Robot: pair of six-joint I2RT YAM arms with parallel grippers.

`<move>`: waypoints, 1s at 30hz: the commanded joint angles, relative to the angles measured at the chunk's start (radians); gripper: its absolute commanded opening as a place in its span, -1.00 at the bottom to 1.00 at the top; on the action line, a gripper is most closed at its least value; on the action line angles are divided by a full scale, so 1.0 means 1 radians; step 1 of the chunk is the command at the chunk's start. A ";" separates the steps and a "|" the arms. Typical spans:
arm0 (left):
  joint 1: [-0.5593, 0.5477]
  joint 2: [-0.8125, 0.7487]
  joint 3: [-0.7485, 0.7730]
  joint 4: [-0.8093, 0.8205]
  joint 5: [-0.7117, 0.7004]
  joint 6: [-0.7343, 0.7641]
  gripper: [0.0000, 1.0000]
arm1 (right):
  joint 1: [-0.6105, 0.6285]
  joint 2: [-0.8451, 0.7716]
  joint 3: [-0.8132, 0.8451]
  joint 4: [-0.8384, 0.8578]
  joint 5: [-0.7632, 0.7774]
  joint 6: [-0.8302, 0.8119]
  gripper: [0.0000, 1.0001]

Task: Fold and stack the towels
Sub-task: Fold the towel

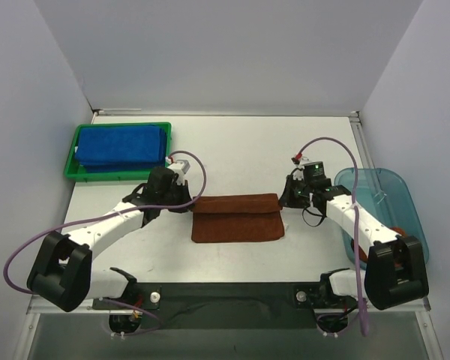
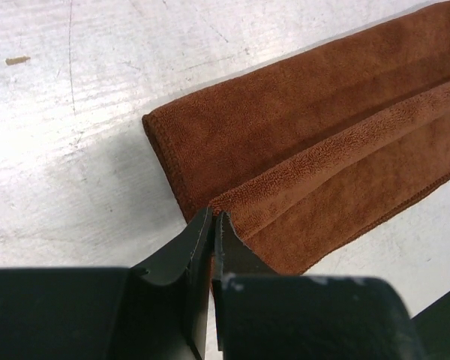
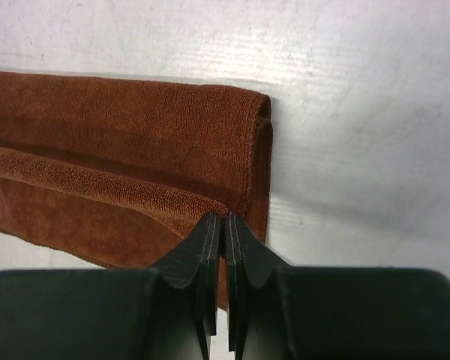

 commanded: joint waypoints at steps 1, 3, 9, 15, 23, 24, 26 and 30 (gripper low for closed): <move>-0.001 -0.021 0.002 -0.043 -0.022 -0.021 -1.00 | 0.005 -0.039 -0.025 -0.044 -0.036 0.059 -1.00; -0.004 -0.018 0.007 -0.057 -0.014 -0.029 -1.00 | 0.006 -0.042 -0.042 -0.058 -0.042 0.068 -1.00; -0.039 -0.047 -0.035 -0.068 -0.031 -0.072 -1.00 | 0.005 -0.038 -0.076 -0.075 -0.036 0.068 -1.00; -0.058 -0.019 -0.104 -0.058 -0.046 -0.133 -1.00 | 0.002 0.046 -0.067 -0.088 -0.019 0.083 -1.00; -0.058 0.043 -0.096 -0.092 -0.080 -0.136 -1.00 | -0.001 0.111 -0.054 -0.092 -0.005 0.100 -1.00; -0.058 0.047 -0.095 -0.091 -0.078 -0.136 -1.00 | -0.001 0.106 -0.051 -0.093 -0.005 0.100 -1.00; -0.058 0.045 -0.076 -0.097 -0.077 -0.135 -1.00 | -0.001 0.093 -0.040 -0.096 0.000 0.097 -1.00; -0.058 0.011 -0.044 -0.124 -0.083 -0.124 -1.00 | -0.003 0.060 -0.013 -0.121 0.003 0.094 -1.00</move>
